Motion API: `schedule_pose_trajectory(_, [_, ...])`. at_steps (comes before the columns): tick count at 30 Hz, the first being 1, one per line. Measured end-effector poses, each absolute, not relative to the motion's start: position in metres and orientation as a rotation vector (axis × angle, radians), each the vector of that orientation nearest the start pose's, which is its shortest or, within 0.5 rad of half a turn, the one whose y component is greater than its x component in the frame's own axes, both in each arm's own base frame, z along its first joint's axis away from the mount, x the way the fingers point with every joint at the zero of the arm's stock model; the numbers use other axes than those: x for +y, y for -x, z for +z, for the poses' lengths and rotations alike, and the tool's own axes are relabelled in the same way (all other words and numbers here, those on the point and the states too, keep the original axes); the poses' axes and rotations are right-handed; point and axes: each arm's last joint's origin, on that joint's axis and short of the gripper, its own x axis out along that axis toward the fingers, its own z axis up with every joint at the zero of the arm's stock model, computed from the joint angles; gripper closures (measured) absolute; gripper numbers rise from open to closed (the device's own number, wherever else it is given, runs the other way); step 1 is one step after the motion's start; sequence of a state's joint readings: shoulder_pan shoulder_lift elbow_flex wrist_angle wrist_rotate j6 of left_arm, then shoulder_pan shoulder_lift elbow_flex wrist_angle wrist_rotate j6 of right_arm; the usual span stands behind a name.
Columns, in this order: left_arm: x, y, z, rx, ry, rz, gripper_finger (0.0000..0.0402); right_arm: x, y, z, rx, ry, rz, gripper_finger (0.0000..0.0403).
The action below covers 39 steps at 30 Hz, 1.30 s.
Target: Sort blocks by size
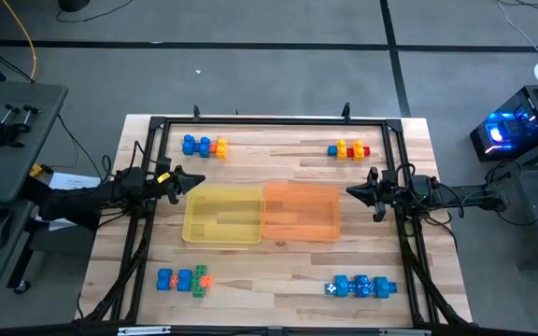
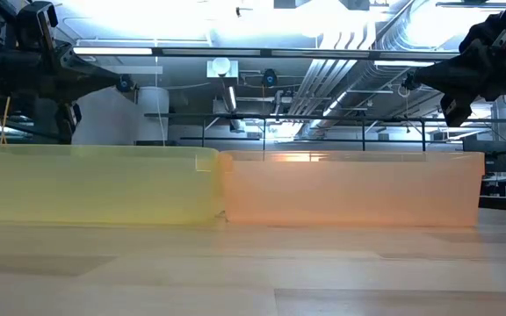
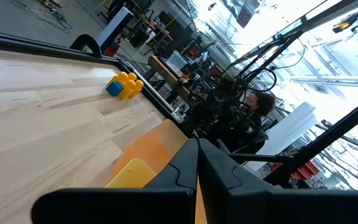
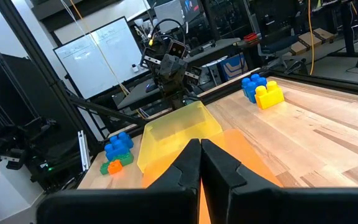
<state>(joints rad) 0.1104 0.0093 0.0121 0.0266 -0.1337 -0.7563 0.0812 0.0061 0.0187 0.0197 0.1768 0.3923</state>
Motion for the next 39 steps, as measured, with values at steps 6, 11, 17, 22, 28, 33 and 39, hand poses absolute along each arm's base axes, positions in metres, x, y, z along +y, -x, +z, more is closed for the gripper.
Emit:
schedule_pose_trajectory(6, [0.015,-0.096,0.169,-0.121,0.753,0.222,0.0402,0.003,-0.097,0.171,-0.05,-0.396,-0.088,0.04])
schedule_pose_trajectory(11, [0.015,-0.096,0.17,-0.121,0.753,0.221,0.0402,0.003,-0.097,0.171,-0.05,-0.396,-0.088,0.04])
schedule_pose_trajectory(17, [0.015,-0.096,0.17,-0.121,0.753,0.221,0.0402,0.003,-0.097,0.171,-0.051,-0.396,-0.088,0.04])
schedule_pose_trajectory(22, [0.015,-0.096,0.169,-0.12,0.753,0.221,0.0402,0.003,-0.097,0.171,-0.051,-0.396,-0.088,0.04])
schedule_pose_trajectory(28, [0.015,-0.096,0.17,-0.121,0.753,0.221,0.0402,-0.008,-0.091,0.196,-0.397,-0.58,-0.367,0.04])
schedule_pose_trajectory(33, [0.015,-0.096,0.17,-0.121,0.753,0.221,0.0401,-0.023,-0.068,0.22,-0.91,-0.918,-0.757,0.04])
schedule_pose_trajectory(39, [0.015,-0.096,0.169,-0.121,0.753,0.222,0.0401,-0.026,-0.075,0.251,-0.729,-0.686,-0.563,0.04])
